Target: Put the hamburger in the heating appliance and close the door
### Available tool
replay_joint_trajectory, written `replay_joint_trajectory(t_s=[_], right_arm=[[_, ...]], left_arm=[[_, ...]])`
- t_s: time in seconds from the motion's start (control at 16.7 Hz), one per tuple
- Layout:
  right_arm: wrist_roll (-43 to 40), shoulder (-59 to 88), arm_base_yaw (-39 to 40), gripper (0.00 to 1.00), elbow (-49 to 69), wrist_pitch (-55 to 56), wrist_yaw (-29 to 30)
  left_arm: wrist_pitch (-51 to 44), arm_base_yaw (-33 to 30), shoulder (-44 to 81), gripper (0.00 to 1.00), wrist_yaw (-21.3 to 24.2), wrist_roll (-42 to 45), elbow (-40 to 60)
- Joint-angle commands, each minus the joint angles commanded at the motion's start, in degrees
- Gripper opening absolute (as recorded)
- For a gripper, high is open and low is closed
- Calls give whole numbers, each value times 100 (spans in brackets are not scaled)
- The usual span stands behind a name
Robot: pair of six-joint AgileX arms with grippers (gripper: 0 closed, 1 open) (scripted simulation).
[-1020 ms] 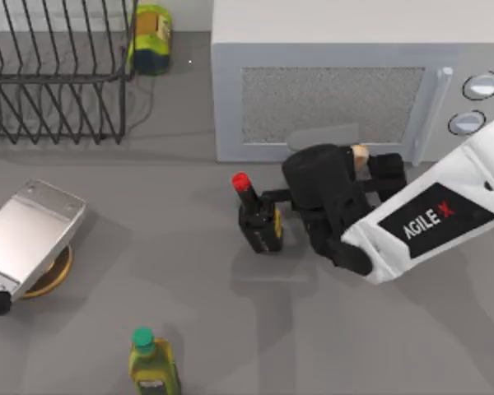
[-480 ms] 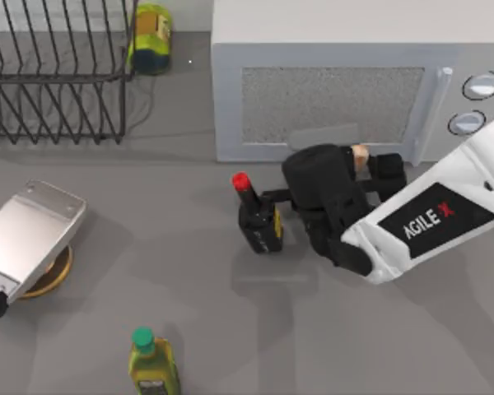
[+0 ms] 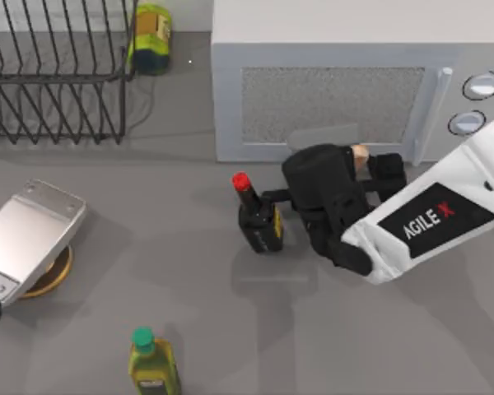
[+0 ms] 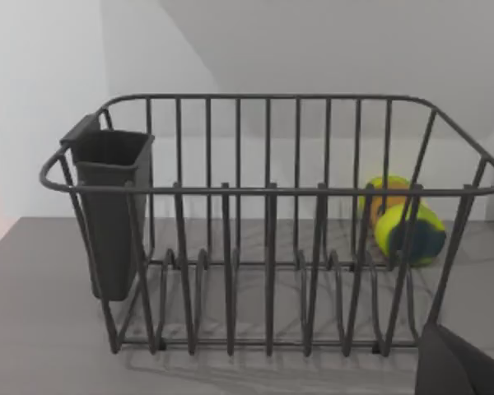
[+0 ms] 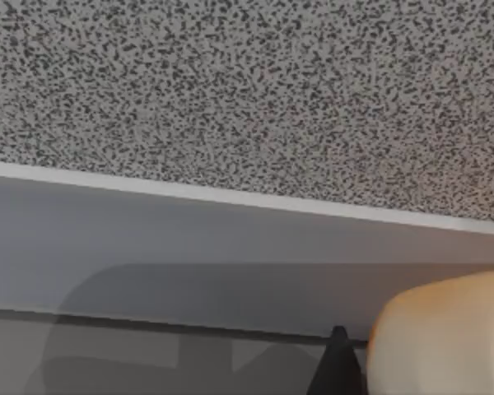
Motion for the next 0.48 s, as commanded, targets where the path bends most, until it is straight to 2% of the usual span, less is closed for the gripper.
replay_joint_trajectory(t_s=[0.3,0.48], right_arm=[[0,0,0,100,0,0,0],[0,0,0,100,0,0,0]], left_arm=[[-721,908,-844,0,909,-10,-118],[-879,1160,-1054,0,1163,-12,-162]])
